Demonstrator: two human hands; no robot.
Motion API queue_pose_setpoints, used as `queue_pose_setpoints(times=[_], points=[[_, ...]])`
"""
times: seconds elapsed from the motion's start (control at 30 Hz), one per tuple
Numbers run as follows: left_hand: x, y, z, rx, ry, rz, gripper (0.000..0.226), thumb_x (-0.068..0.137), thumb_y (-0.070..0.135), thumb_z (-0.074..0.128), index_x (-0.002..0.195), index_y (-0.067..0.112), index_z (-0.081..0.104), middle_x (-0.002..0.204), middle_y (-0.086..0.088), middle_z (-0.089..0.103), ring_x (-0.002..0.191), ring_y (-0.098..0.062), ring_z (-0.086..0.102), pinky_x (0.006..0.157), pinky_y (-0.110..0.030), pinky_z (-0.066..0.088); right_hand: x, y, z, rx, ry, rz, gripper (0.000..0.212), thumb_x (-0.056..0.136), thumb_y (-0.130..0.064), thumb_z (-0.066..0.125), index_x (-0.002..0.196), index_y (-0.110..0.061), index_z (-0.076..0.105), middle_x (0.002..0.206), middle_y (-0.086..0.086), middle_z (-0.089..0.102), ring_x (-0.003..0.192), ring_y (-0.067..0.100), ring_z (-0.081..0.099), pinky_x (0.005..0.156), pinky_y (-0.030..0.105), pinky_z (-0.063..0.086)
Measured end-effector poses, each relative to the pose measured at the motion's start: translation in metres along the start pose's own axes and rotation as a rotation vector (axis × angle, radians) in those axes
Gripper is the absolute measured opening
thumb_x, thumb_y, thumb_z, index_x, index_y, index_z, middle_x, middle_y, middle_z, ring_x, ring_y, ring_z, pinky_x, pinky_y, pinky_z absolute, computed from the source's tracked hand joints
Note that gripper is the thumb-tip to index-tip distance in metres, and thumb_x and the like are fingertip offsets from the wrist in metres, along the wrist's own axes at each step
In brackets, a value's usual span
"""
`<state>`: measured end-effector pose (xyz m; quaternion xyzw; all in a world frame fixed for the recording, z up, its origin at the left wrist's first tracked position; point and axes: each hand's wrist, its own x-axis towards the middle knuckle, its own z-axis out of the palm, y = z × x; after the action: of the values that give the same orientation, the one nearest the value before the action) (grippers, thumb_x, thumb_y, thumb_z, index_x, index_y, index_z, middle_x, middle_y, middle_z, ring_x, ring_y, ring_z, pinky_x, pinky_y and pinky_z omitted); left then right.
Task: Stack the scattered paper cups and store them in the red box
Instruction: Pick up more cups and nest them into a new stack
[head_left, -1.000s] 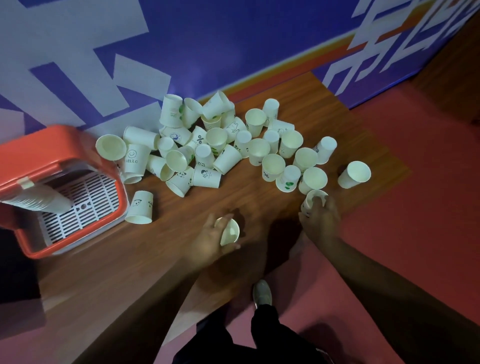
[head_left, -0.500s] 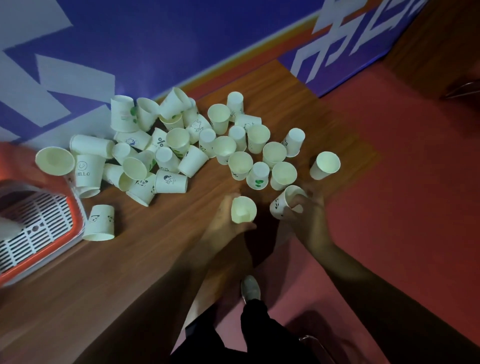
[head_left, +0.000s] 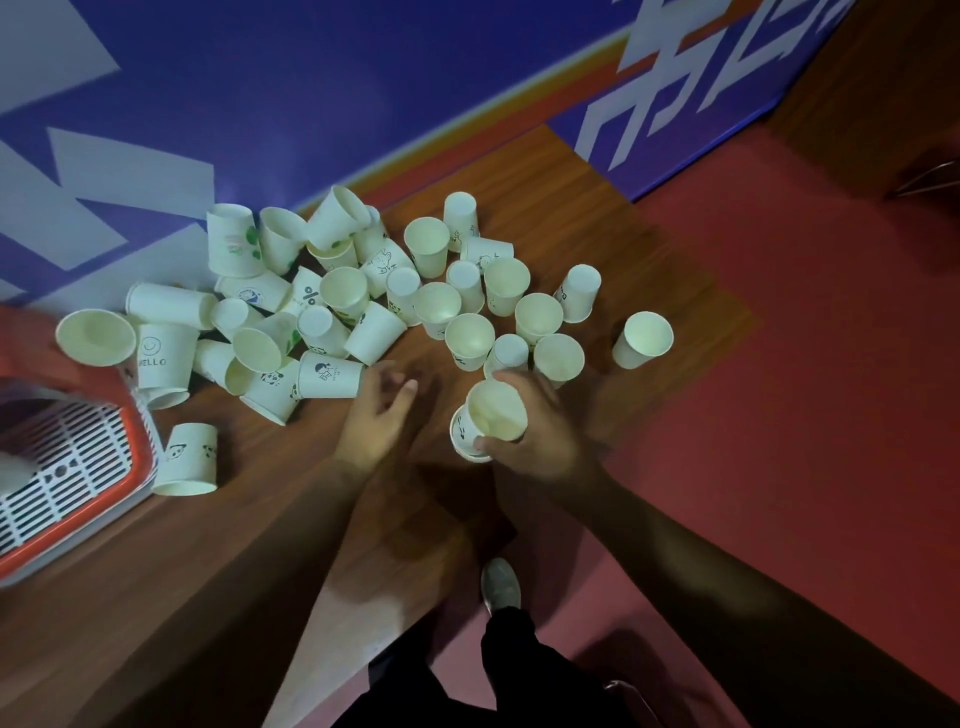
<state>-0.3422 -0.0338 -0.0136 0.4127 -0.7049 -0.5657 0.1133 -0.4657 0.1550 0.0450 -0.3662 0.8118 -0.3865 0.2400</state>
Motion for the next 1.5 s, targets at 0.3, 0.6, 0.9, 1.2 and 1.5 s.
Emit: queue_pose_setpoints(times=[0.3,0.6,0.9,1.2,1.5], points=[[0.045,0.038,0.012,0.318,-0.172,0.262,0.05,0.087,0.025,0.076,0.132,0.016,0.054,0.129,0.001,0.054,0.118,-0.01,0.051,0.104,-0.03,0.042,-0.003,0.022,0.033,-0.419,-0.027,-0.143,0.095,0.054,-0.047,0.088,0.134,-0.009,0.054,0.13,0.009,0.06,0.117,0.027,0.058,0.097,0.044,0.049],[0.086,0.041,0.041,0.744,-0.203,0.464,0.072,0.078,0.035,0.083,0.139,0.01,0.054,0.146,-0.016,0.048,0.129,-0.037,0.049,0.103,-0.047,0.045,0.028,0.063,-0.017,-0.383,0.291,0.178,0.045,0.086,-0.025,0.07,0.124,-0.005,0.058,0.128,0.017,0.051,0.118,0.032,0.052,0.096,0.037,0.044],[0.089,0.022,0.045,0.739,-0.252,0.443,0.004,0.085,0.015,0.078,0.086,0.011,0.077,0.147,-0.02,0.046,0.135,-0.038,0.044,0.112,-0.036,0.037,0.046,0.094,-0.019,-0.676,0.167,0.265,0.025,0.081,-0.018,0.073,0.105,-0.012,0.074,0.132,0.017,0.051,0.118,0.036,0.053,0.096,0.041,0.047],[0.056,0.043,0.017,0.277,-0.104,0.377,0.004,0.088,0.016,0.069,0.088,0.018,0.065,0.138,-0.008,0.053,0.125,-0.014,0.051,0.095,-0.034,0.051,0.029,0.087,-0.024,-0.465,0.102,0.296,0.009,0.09,-0.019,0.063,0.095,-0.014,0.068,0.119,0.013,0.057,0.108,0.032,0.056,0.088,0.04,0.052],[-0.004,0.065,-0.031,-0.094,-0.296,0.318,0.018,0.079,0.031,0.068,0.08,0.014,0.063,0.144,0.0,0.059,0.14,-0.004,0.046,0.113,-0.036,0.039,0.009,0.048,-0.038,-0.07,0.27,0.256,0.027,0.068,-0.018,0.06,0.053,-0.022,0.037,0.068,-0.002,0.045,0.068,0.009,0.049,0.08,0.043,0.044]])
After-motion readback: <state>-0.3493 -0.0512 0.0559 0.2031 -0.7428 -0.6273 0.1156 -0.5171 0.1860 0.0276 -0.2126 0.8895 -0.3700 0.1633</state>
